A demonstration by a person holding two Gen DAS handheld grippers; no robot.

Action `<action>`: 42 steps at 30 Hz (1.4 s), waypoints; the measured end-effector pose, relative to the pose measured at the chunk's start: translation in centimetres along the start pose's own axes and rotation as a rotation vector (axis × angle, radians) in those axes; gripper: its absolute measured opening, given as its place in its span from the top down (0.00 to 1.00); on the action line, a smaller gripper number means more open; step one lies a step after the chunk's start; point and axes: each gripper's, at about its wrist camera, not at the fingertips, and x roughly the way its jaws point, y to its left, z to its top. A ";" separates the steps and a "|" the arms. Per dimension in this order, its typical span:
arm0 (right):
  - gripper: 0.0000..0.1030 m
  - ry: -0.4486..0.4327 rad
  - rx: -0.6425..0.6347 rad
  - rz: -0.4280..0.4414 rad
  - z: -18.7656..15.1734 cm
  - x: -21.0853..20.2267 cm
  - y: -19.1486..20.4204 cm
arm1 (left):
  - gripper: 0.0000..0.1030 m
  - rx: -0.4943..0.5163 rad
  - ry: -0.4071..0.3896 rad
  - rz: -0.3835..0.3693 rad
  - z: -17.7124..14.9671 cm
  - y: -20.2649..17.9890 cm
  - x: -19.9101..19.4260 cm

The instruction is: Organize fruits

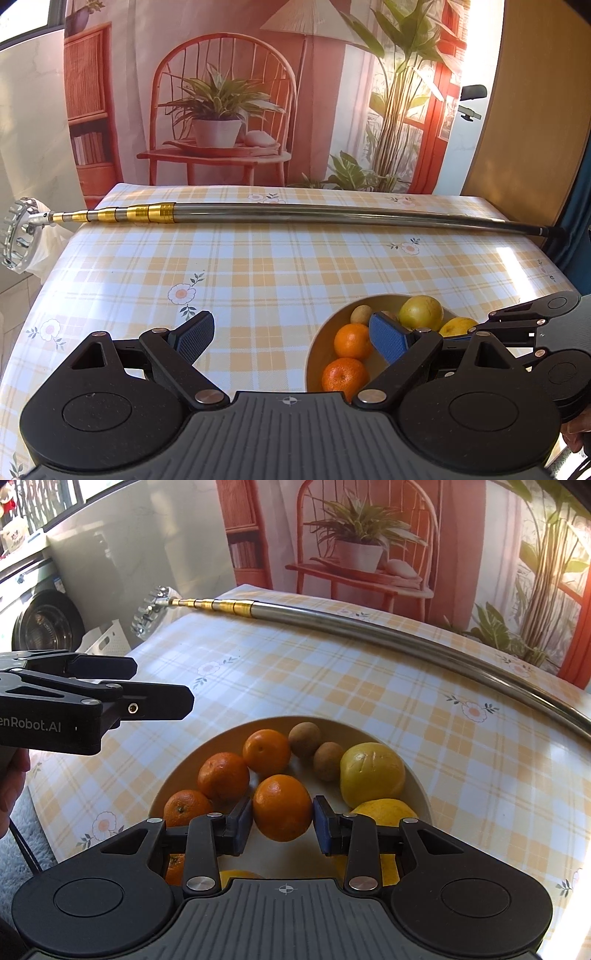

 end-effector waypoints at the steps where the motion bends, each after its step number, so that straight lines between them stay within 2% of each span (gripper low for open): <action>1: 0.69 0.009 0.004 -0.003 0.0 0.1 0.1 | 0.10 -0.002 0.001 0.000 0.0 0.1 0.0; 10: 0.69 0.078 0.021 -0.040 -0.1 1.1 0.7 | 0.10 -0.015 0.011 0.007 -0.5 0.4 0.0; 18: 0.68 0.090 0.043 -0.043 0.1 1.2 0.6 | 0.10 -0.016 0.013 0.009 -0.5 0.4 0.0; 31: 0.44 0.066 0.073 -0.024 0.5 -0.6 0.6 | 0.10 -0.014 0.015 0.007 -0.4 0.5 -0.7; 33: 0.38 0.058 0.085 -0.019 0.9 -1.2 0.5 | 0.10 -0.018 0.020 -0.002 -0.2 0.5 -1.0; 37: 0.20 0.020 0.085 -0.038 1.4 -2.9 0.6 | 0.10 -0.020 0.007 -0.002 0.2 0.3 -2.0; 42: 0.10 -0.024 0.096 -0.058 1.9 -5.2 0.2 | 0.10 -0.017 -0.024 -0.020 1.1 0.0 -3.6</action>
